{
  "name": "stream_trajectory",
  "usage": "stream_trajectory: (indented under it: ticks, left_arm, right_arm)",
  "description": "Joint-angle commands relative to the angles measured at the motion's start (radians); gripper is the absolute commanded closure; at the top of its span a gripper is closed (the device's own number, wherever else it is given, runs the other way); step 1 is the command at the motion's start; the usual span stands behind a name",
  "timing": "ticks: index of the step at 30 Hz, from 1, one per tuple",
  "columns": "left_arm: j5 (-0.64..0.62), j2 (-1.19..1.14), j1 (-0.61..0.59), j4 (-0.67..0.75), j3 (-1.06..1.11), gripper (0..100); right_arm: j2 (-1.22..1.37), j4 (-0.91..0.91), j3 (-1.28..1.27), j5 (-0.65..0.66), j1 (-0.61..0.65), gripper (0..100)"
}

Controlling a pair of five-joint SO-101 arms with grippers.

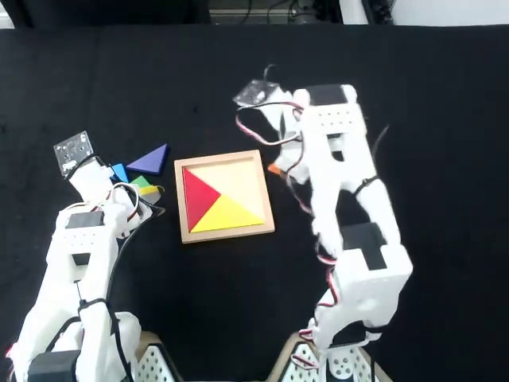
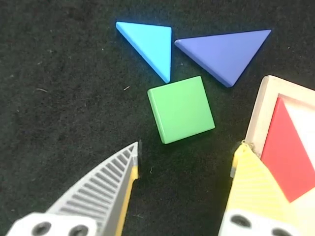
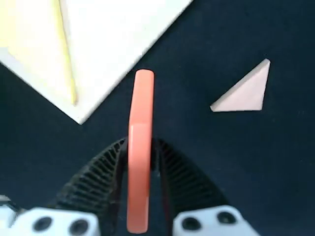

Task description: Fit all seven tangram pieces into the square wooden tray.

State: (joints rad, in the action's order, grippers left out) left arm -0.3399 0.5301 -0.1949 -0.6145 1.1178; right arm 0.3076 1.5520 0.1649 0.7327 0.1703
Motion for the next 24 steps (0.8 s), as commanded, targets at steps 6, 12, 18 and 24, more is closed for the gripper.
stream_trajectory:
  ticks: [6, 12, 18, 24]
  left_arm:
    - [0.0, 0.015, 0.012, 0.008, -0.002, 69]
    - [0.0, 0.015, 0.012, 0.008, -0.002, 69]
    - [0.0, 0.018, 0.012, 0.008, -0.002, 69]
    - [0.0, 0.018, 0.012, 0.008, -0.002, 69]
  right_arm:
    - [-0.031, -0.261, -0.079, -0.485, 0.157, 98.8]
    - [-0.038, -0.373, -0.182, -0.647, 0.206, 98.8]
    - [-0.041, -0.382, -0.231, -0.735, 0.252, 98.8]
    - [-0.033, -0.407, -0.249, -0.77, 0.25, 98.8]
